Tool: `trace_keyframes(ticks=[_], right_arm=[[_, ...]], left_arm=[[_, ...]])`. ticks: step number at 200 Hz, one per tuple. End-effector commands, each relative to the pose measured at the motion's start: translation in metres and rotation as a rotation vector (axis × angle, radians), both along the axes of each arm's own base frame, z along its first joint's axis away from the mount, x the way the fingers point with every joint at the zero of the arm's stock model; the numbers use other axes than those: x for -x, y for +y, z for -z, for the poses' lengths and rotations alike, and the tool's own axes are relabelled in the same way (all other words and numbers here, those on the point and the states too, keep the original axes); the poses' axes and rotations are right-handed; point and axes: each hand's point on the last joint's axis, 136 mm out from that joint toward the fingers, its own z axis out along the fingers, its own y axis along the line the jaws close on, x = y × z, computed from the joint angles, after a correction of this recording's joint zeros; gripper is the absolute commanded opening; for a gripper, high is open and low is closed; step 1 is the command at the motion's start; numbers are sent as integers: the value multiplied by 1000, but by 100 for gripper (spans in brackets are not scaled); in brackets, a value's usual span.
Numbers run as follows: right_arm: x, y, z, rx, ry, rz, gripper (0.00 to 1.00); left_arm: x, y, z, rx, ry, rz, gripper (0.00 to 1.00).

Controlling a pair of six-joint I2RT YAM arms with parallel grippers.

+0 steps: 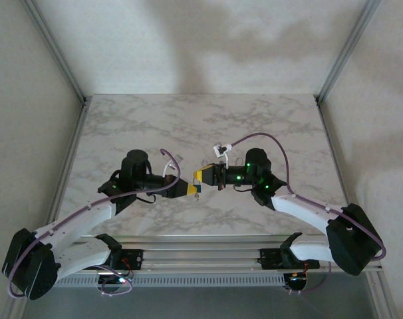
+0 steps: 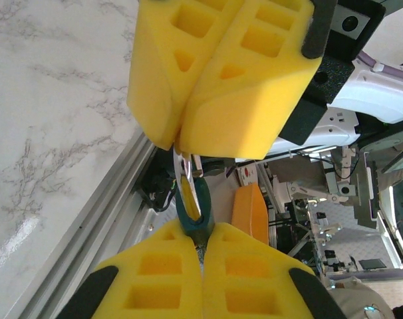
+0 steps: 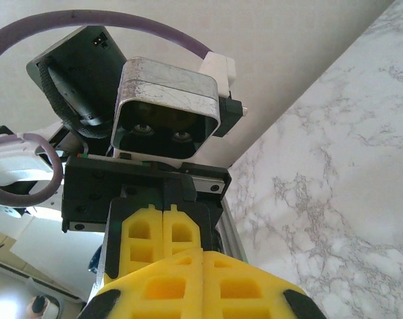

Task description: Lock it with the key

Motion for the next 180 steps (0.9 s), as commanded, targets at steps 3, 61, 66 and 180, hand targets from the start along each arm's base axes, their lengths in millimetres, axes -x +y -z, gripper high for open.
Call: trace_keyframes(ticks=[3, 61, 66, 180], right_arm=[[12, 6, 22, 60, 37, -38, 0], [29, 13, 21, 66, 27, -107, 0], [30, 14, 21, 67, 26, -111, 0], [49, 20, 16, 64, -7, -186, 0]], left_arm=[[11, -6, -52, 126, -225, 71, 0], [-4, 2, -65, 134, -278, -24, 0], [-5, 3, -66, 134, -280, -31, 0], [-26, 24, -84, 167, -324, -174, 0]])
